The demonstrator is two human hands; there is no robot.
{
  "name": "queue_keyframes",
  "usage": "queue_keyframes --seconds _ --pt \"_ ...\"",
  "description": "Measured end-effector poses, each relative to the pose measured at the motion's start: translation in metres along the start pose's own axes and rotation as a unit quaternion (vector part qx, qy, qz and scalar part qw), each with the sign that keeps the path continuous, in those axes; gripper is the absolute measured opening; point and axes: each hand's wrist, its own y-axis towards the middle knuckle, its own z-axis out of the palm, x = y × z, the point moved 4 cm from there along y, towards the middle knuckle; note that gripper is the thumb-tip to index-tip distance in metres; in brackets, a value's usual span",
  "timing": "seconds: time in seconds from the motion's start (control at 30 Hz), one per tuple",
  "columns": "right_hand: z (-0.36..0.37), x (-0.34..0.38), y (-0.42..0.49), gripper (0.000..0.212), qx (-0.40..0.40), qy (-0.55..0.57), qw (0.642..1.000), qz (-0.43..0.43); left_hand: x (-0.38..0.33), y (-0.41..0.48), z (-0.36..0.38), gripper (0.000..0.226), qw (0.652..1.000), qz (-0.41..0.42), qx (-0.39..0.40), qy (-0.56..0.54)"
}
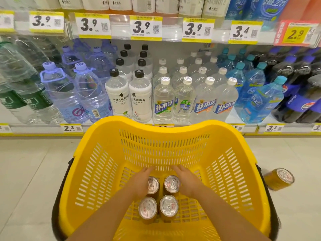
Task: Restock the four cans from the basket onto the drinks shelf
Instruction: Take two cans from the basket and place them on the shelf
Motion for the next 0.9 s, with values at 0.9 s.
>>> queue_keyframes --seconds 0.9 --pt "-0.013 -0.019 0.005 0.069 -0.046 0.387 0.921 0.016 -0.004 -0.002 -0.03 0.071 0.937 0.023 -0.024 -0.348"
